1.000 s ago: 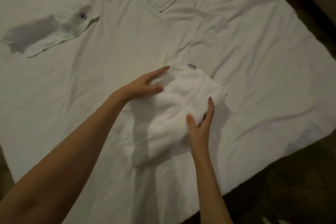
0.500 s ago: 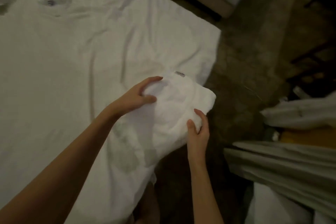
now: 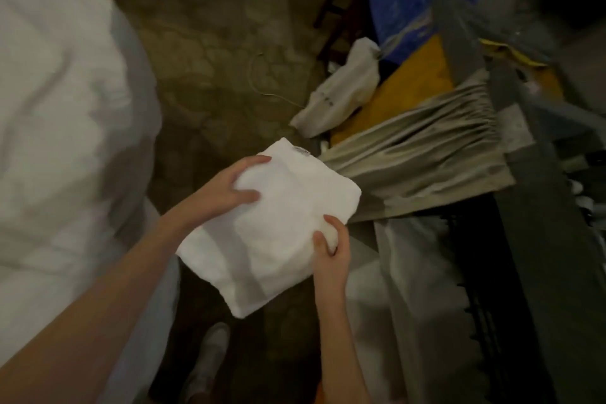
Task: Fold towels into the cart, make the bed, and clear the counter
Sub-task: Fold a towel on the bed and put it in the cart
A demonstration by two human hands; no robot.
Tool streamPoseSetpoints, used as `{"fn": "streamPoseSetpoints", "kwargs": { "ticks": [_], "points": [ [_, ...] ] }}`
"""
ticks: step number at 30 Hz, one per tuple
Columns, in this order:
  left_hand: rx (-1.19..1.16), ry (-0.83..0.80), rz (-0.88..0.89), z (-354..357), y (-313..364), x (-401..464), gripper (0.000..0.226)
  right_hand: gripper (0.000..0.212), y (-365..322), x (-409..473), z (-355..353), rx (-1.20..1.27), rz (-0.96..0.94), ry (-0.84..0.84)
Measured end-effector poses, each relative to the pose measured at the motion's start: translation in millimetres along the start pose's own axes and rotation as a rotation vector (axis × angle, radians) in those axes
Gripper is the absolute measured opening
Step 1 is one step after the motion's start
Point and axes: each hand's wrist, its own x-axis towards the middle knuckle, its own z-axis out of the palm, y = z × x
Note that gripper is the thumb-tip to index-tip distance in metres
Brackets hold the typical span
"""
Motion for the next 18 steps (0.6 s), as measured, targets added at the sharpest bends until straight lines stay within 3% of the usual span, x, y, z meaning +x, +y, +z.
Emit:
{"fn": "streamPoseSetpoints", "kwargs": {
  "ticks": [10, 18],
  "points": [
    [0.094, -0.318, 0.036, 129, 35, 91, 0.054, 0.031, 29, 41, -106, 0.059, 0.182, 0.280],
    [0.095, -0.540, 0.098, 192, 56, 99, 0.054, 0.034, 32, 11, -152, 0.125, 0.174, 0.529]
  ]
}}
